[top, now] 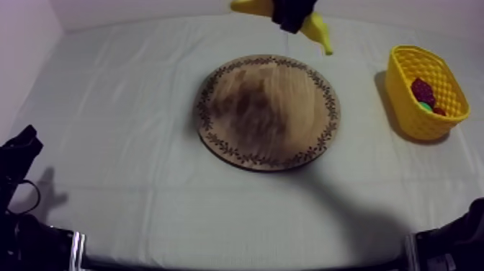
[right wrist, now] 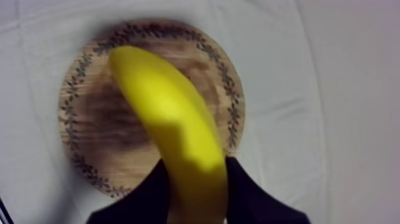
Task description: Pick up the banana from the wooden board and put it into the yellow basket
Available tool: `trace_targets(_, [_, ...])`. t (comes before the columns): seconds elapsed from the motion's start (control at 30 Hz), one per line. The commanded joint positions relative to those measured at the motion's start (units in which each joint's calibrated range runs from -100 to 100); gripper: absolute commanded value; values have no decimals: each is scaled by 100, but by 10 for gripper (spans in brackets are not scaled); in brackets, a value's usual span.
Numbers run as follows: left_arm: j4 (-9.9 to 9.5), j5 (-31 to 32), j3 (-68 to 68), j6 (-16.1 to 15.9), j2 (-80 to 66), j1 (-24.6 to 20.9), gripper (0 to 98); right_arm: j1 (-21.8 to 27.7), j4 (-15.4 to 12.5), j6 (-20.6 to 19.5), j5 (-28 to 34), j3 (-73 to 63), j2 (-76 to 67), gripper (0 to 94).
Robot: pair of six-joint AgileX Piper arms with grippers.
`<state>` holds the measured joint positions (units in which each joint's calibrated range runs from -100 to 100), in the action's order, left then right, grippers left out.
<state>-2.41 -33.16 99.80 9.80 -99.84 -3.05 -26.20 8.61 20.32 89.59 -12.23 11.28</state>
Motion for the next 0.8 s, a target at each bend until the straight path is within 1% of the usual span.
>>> trace_targets(0.0, [-1, 1, -2, -1, 2, -2, 1, 235, 24, -34, 3, 58, -15, 209])
trace_targets(0.37, [-1, 1, -2, -1, 2, -2, 1, 1329, 104, -187, 24, 415, -93, 217])
trace_targets(0.77, [-1, 1, -2, -1, 2, -2, 1, 2426, 185, -132, -7, 1257, -291, 205])
